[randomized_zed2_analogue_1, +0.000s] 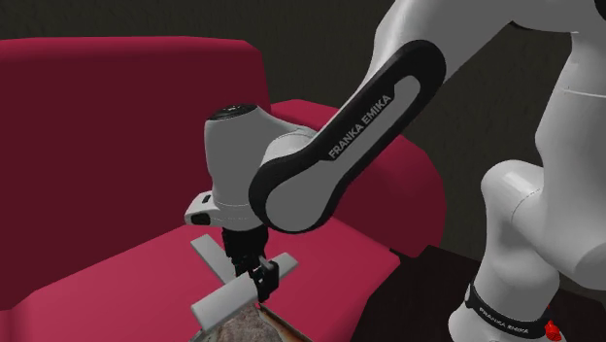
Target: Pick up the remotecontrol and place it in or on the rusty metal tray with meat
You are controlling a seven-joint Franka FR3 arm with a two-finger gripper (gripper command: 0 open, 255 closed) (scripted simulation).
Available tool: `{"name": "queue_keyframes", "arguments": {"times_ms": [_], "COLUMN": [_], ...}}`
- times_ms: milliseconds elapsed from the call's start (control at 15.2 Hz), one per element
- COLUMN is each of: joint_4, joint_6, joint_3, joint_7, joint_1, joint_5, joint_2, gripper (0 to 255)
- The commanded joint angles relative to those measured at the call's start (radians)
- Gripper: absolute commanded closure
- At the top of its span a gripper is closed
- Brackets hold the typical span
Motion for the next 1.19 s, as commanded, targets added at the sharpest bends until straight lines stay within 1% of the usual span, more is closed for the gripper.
{"name": "queue_keyframes", "arguments": {"times_ms": [0, 198, 264, 1122], "joint_4": [-0.01, -0.012, -0.012, -0.046], "joint_6": [0.002, 0.003, 0.003, 0.191], "joint_3": [0.026, 0.067, 0.069, 0.066], "joint_7": [0.054, 0.135, 0.139, 0.153], "joint_1": [0.026, 0.066, 0.068, 0.069], "joint_5": [0.0, -0.001, -0.001, -0.021], "joint_2": [-0.008, -0.011, -0.01, 0.145], "gripper": [255, 255, 255, 255]}}
